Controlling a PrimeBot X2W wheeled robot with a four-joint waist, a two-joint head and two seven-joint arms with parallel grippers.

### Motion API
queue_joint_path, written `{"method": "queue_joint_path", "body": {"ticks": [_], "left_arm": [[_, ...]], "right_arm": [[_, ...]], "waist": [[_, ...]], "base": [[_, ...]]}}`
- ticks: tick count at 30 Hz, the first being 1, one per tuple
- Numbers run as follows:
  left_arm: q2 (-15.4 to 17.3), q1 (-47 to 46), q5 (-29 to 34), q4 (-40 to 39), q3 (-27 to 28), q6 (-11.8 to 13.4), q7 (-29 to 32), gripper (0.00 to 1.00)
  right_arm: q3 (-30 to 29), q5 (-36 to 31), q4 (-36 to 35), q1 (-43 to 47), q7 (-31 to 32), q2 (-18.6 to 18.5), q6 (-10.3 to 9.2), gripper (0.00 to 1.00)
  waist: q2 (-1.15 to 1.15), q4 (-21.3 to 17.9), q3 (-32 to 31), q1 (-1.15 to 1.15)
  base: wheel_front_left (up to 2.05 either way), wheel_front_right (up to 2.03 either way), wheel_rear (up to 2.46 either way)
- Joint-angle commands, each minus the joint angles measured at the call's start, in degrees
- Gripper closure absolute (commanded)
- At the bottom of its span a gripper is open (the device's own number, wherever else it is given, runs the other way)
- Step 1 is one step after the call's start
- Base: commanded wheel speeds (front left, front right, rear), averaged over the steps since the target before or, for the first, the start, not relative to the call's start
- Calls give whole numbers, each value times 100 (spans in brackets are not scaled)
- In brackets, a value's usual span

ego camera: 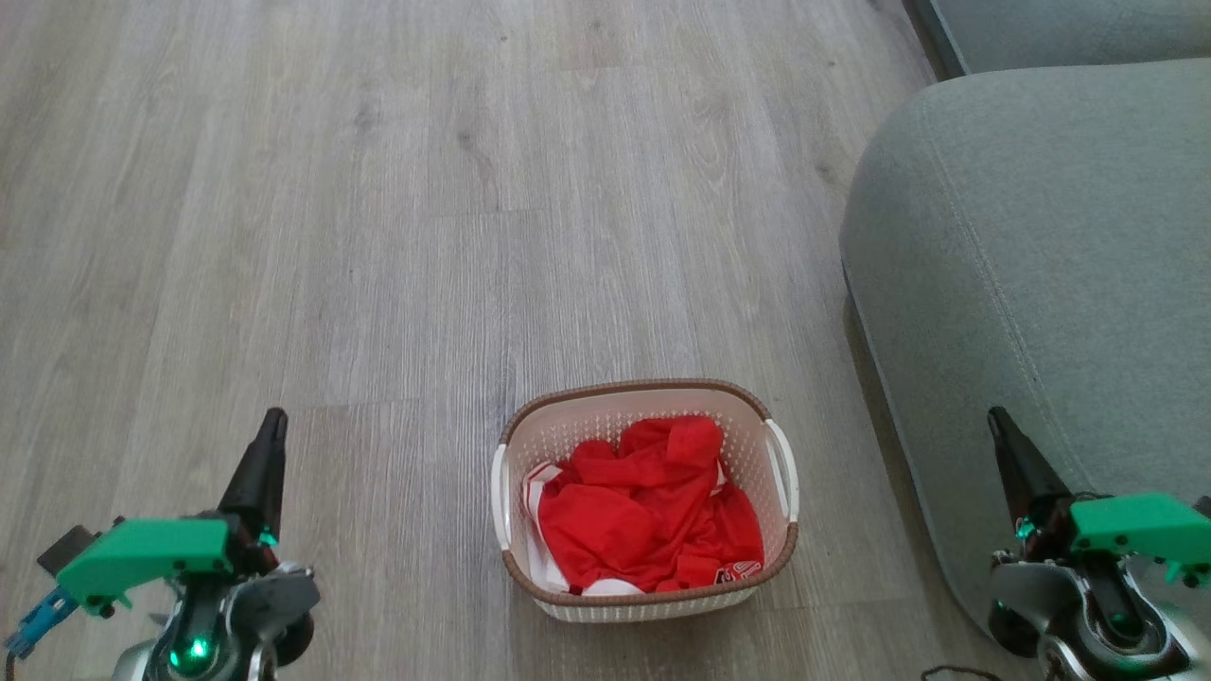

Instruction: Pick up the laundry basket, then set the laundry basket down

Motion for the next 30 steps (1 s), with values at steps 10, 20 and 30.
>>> {"method": "queue_joint_path", "body": {"ticks": [10, 20, 30], "left_arm": [[55, -356, 16, -161, 243, -40, 42, 100], [47, -355, 24, -163, 251, -39, 50, 100], [40, -355, 33, -165, 261, -38, 58, 100]], "right_arm": [[177, 107, -244, -279, -137, -232, -9, 100], [250, 170, -276, -288, -200, -292, -9, 100], [316, 227, -306, -296, -256, -347, -9, 100]], "waist": [[0, 0, 1, 0], [0, 0, 2, 0], [0, 0, 3, 0]], "base": [[0, 0, 0], [0, 0, 0], [0, 0, 0]]}}
